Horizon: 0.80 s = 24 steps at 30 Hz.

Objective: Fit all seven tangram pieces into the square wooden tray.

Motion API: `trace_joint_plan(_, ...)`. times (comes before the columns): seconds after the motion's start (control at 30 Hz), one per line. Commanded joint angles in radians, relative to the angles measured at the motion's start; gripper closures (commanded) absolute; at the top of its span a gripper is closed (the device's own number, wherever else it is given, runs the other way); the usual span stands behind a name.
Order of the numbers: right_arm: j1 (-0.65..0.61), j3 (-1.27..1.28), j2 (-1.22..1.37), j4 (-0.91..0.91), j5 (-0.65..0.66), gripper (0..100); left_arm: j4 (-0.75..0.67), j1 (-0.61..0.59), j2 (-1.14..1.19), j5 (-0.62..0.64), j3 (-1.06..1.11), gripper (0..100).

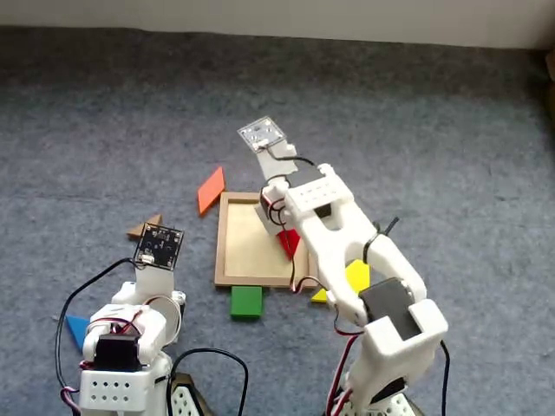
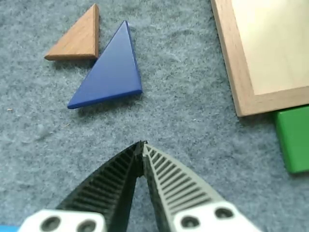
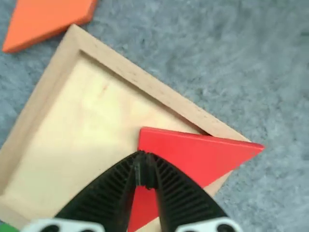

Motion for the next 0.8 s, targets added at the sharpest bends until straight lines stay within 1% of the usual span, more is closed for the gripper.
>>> trace_joint_plan(0.0,0.027,-0.004,-0.016,0.001,0.011,99.0,0.008,-0.01,-0.033,0.008,0.019,98)
trace_joint_plan(0.17,0.024,-0.005,-0.015,0.134,0.011,99.0,0.008,-0.01,-0.033,0.008,0.019,98)
trace_joint_plan(0.27,0.024,-0.005,-0.013,0.185,0.011,99.0,0.008,-0.01,-0.033,0.008,0.019,98)
trace_joint_plan(0.57,0.024,-0.007,-0.018,0.294,0.011,99.0,0.008,-0.01,-0.033,0.008,0.019,98)
trace_joint_plan(0.77,0.022,-0.01,-0.021,0.314,0.011,99.0,0.008,-0.01,-0.033,0.008,0.019,98)
